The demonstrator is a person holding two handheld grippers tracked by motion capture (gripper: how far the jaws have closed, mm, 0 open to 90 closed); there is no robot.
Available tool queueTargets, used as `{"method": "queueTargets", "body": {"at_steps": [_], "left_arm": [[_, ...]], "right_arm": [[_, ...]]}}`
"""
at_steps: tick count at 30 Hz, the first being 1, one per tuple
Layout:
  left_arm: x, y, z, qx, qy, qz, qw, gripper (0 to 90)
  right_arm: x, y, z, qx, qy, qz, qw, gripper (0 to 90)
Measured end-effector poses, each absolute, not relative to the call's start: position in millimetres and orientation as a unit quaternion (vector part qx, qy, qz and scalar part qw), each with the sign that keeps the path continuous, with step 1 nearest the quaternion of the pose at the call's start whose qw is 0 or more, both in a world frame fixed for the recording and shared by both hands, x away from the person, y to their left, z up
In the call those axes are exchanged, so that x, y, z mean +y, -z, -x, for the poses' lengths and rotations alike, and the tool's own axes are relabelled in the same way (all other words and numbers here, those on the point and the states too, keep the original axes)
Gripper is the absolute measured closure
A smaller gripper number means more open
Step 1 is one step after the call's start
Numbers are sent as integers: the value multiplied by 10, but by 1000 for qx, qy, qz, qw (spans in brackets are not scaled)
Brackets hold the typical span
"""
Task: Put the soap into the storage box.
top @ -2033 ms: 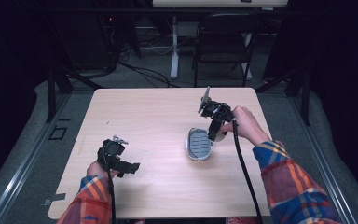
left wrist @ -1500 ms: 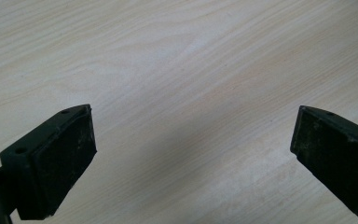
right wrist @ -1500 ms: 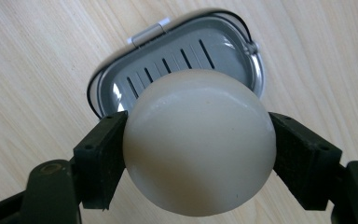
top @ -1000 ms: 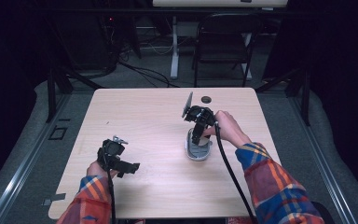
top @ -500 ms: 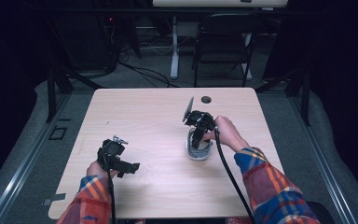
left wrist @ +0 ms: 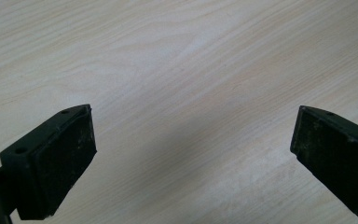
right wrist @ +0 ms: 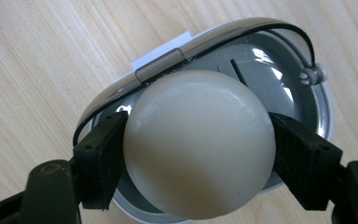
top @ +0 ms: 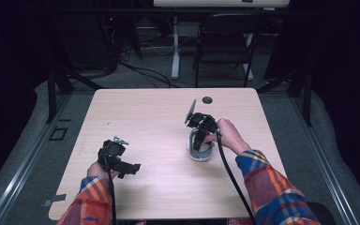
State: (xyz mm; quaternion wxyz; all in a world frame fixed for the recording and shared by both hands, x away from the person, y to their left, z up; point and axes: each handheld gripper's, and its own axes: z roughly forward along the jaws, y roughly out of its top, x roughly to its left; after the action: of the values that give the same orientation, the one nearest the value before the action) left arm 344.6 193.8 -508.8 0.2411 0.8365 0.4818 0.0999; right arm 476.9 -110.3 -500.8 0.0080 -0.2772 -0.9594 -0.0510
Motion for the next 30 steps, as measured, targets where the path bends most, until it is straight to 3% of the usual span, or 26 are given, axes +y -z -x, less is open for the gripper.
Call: {"method": "queueTargets", "body": {"at_steps": [30], "left_arm": [[1933,5089,-3447,479,-99,-839,239,0]], "right_arm": [[-1424,4691,-4590,-952,104,287,-11,246]]}}
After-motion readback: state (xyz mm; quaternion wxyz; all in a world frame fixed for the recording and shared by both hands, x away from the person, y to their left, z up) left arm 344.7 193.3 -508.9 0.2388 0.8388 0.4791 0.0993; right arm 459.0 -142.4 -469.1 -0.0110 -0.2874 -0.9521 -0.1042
